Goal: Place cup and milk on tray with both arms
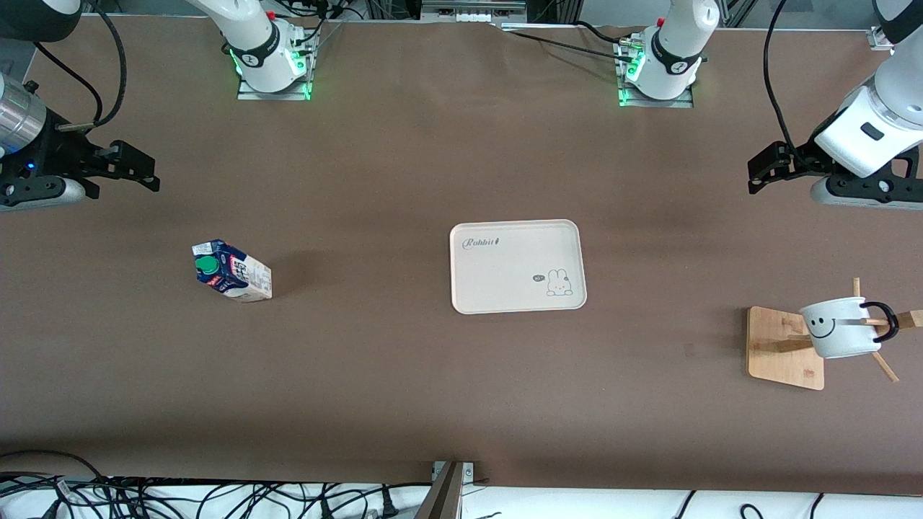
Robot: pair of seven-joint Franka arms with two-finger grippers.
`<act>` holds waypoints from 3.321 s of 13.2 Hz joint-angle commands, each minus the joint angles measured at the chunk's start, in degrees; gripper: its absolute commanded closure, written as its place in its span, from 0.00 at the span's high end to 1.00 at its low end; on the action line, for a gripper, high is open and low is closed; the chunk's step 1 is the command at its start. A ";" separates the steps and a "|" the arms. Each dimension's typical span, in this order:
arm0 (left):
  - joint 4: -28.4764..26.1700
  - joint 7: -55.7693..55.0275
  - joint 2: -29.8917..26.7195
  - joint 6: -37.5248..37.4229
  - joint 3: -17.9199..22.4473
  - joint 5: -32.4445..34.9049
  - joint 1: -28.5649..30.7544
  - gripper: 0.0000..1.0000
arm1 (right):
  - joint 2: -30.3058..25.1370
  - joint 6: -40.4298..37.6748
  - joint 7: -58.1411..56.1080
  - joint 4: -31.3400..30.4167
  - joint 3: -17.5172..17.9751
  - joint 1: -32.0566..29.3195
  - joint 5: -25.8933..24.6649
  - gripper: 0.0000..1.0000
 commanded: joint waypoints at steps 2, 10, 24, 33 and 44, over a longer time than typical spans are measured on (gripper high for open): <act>0.79 -0.02 -0.32 -1.18 -0.17 1.14 -0.18 1.00 | 0.36 -1.09 0.02 1.31 0.01 0.12 -0.75 1.00; 1.92 -0.37 0.47 -1.26 -0.08 0.70 -0.18 1.00 | 2.37 0.21 0.98 -1.92 0.10 0.56 -0.83 1.00; 13.71 -3.07 13.74 -2.51 0.44 0.88 0.61 1.00 | 15.65 24.83 1.16 -13.01 0.37 0.56 1.54 0.98; -18.17 -13.29 -0.84 34.89 0.01 -0.35 8.15 1.00 | 16.27 24.31 0.89 -11.96 0.45 0.56 1.63 0.53; -21.28 -11.71 10.22 60.08 0.01 -20.91 14.50 1.00 | 25.22 6.82 13.34 12.37 5.11 13.10 5.75 0.54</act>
